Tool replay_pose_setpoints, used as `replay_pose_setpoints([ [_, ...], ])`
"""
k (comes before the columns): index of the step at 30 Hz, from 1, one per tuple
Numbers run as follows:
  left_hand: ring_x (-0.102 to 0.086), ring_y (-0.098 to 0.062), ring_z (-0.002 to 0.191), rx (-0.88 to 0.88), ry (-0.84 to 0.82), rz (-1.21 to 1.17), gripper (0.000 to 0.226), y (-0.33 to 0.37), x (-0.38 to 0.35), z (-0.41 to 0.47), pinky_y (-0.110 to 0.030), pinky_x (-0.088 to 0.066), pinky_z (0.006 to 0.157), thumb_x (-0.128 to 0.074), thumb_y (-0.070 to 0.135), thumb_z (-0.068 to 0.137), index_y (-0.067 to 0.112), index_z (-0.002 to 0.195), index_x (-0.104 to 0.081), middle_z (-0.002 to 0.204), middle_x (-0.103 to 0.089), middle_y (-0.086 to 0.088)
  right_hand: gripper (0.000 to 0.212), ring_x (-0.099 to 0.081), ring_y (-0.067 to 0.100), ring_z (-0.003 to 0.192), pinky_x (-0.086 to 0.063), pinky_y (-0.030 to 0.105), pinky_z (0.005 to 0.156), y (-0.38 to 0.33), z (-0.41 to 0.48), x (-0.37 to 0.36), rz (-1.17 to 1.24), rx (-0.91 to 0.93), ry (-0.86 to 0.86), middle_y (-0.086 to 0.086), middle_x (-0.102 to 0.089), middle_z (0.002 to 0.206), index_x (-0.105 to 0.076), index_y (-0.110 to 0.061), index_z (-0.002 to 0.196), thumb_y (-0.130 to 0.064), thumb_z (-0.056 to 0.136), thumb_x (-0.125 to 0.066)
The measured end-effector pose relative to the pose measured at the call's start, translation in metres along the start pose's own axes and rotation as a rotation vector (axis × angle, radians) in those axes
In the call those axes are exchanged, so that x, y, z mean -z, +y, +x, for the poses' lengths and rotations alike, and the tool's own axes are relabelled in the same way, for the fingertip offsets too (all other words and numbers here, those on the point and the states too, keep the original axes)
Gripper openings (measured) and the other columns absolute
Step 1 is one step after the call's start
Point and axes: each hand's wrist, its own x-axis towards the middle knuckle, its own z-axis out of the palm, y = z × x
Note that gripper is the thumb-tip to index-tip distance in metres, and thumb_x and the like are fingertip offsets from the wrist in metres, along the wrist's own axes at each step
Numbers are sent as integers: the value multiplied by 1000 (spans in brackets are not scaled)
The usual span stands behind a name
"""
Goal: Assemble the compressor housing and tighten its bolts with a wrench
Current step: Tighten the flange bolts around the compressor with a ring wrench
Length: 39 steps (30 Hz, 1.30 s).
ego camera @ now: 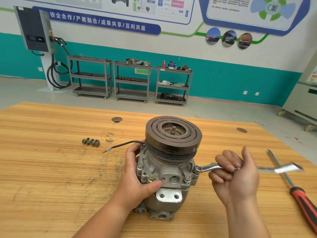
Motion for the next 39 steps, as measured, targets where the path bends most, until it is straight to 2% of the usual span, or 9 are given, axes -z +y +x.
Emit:
replay_pose_setpoints([
  [7, -60, -3, 110, -13, 6, 6, 89, -1, 0, -2, -13, -48, 83, -75, 44, 48, 33, 126, -36, 115, -58, 23, 45, -37, 5, 39, -32, 17, 41, 49, -64, -14, -394, 665, 179, -6, -49, 49, -49, -21, 45, -37, 87, -42],
  [10, -59, -2, 110, -20, 11, 5, 88, 0, 0, -1, -12, -47, 82, -75, 44, 48, 31, 126, -36, 116, -57, 19, 19, -37, 6, 48, -32, 14, 50, 54, -75, -17, -519, 730, 58, -8, -54, 57, -53, -23, 53, -30, 71, -57],
  [13, -59, -1, 109, -28, 9, 8, 88, 0, 0, -1, -12, -47, 82, -74, 44, 48, 32, 126, -35, 115, -58, 24, 23, -37, 10, 44, -27, 28, 45, 34, -76, -15, -480, 789, -13, -8, -54, 54, -55, -26, 50, -33, 72, -55],
  [18, -59, 0, 109, -30, -2, 14, 92, 0, 1, 0, -11, -47, 82, -77, 48, 48, 28, 127, -35, 114, -57, 31, 51, -23, 9, 38, -20, 14, 37, -14, -24, -5, -135, 244, -235, -6, -34, 38, -41, -24, 40, -56, 77, -53],
  [21, -60, -3, 110, -23, -2, 19, 98, 2, 1, 0, -18, -50, 84, -80, 62, 46, 33, 127, -34, 115, -58, 29, 56, -13, 9, 39, -13, 16, 35, -18, 21, -3, -104, -68, -310, -7, -34, 36, -38, -23, 39, -53, 85, -36],
  [27, -59, -8, 113, -14, 5, 45, 86, 4, 2, 1, -25, -50, 88, -76, 76, 44, 63, 118, -35, 117, -57, 27, 45, -23, 7, 38, -11, 15, 37, -4, 68, 2, 155, -636, -654, 0, -35, 52, -36, -17, 58, -40, 94, -49],
  [32, -59, -9, 113, -37, -4, 99, 83, 2, 3, 1, -38, -50, 93, -77, 53, 50, 59, 120, -34, 119, -57, 22, 42, -14, 3, 40, -12, 16, 38, -5, 72, -4, 89, -781, -659, 2, -37, 56, -38, -14, 62, -36, 98, -42],
  [35, -55, -19, 119, -51, 5, 106, 85, 3, 3, 1, -43, -49, 96, -75, 46, 51, 49, 125, -34, 130, -50, -1, 41, -12, 2, 39, -11, 15, 37, -8, 71, 0, 121, -830, -609, 0, -35, 53, -37, -16, 59, -31, 96, -50],
  [39, -59, -15, 112, -21, 8, 119, 87, 3, 3, 0, -41, -51, 92, -75, 48, 49, 38, 126, -35, 124, -53, -3, 44, -21, 5, 35, -15, 15, 33, -7, 65, 10, 174, -697, -647, -6, -31, 48, -34, -21, 56, -33, 87, -62],
])
